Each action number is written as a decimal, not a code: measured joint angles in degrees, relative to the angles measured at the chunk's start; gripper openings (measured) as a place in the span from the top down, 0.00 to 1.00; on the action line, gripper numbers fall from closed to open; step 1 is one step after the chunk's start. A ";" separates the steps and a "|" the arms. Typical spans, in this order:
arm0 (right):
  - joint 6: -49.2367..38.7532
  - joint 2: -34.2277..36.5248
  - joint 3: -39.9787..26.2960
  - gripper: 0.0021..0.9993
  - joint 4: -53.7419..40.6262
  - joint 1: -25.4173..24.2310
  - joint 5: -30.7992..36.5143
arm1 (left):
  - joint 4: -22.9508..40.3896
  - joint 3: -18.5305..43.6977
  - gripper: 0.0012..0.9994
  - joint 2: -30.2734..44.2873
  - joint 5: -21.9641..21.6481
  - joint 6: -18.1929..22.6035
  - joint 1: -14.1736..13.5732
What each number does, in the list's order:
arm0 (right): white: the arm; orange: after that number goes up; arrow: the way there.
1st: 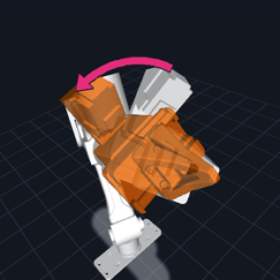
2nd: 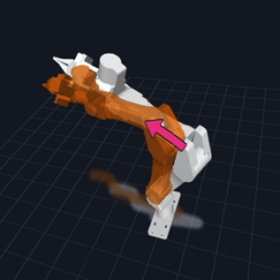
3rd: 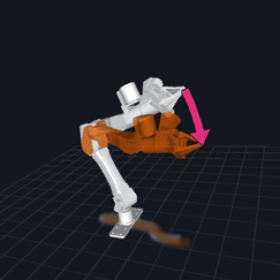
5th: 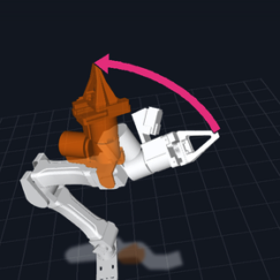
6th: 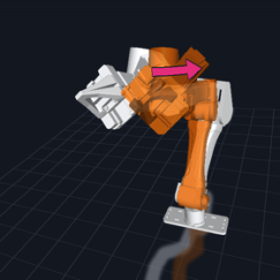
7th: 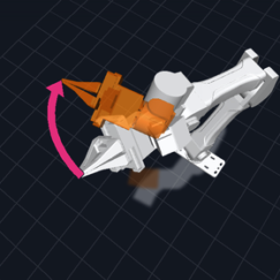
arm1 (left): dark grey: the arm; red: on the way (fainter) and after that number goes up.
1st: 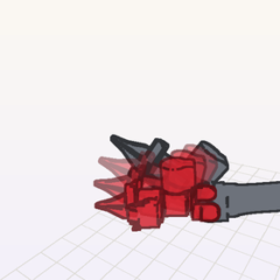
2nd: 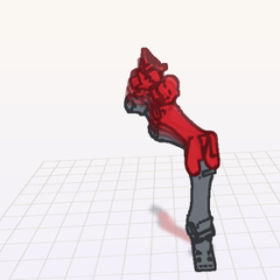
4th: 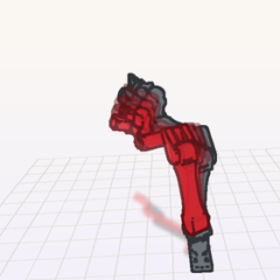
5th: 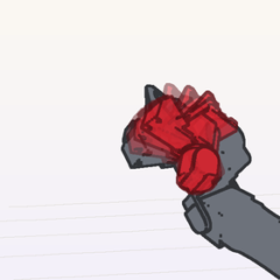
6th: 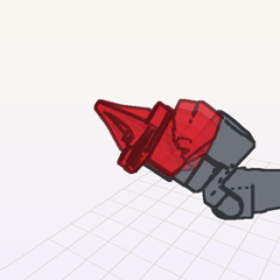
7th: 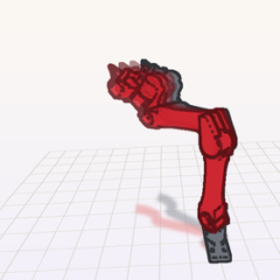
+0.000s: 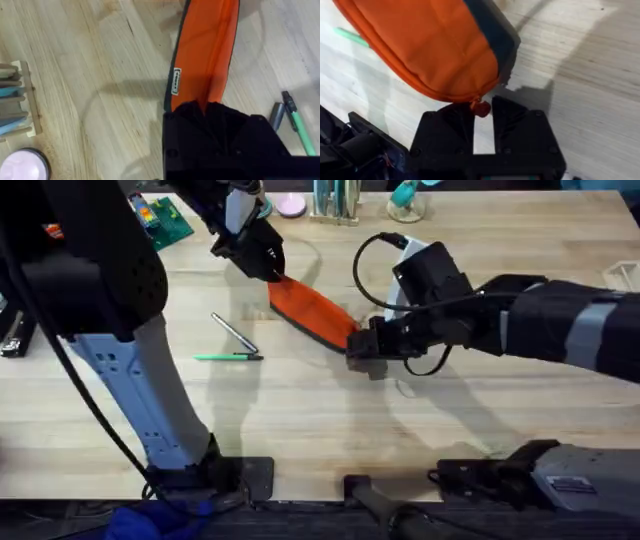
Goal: Unzip the bag, pick up the pens from the table one at a time and place them inside, then zip the bag closed.
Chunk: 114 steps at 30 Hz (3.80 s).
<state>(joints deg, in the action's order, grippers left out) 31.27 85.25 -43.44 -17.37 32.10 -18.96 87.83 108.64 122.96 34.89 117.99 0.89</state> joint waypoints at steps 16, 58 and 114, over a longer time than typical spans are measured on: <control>-2.59 0.00 0.00 0.97 0.15 0.04 -0.01 | 0.00 0.00 0.96 0.00 0.00 0.01 0.00; -5.61 -10.51 -1.71 0.97 -4.62 0.02 -0.17 | -0.02 0.00 0.96 0.00 -0.01 0.02 0.00; -6.25 -2.99 -9.71 0.97 6.27 0.04 -2.22 | -0.20 0.00 0.96 0.00 0.02 0.00 0.00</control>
<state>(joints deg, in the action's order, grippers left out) 25.02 82.27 -53.15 -11.11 32.14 -21.18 87.64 108.64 122.96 34.92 117.99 0.89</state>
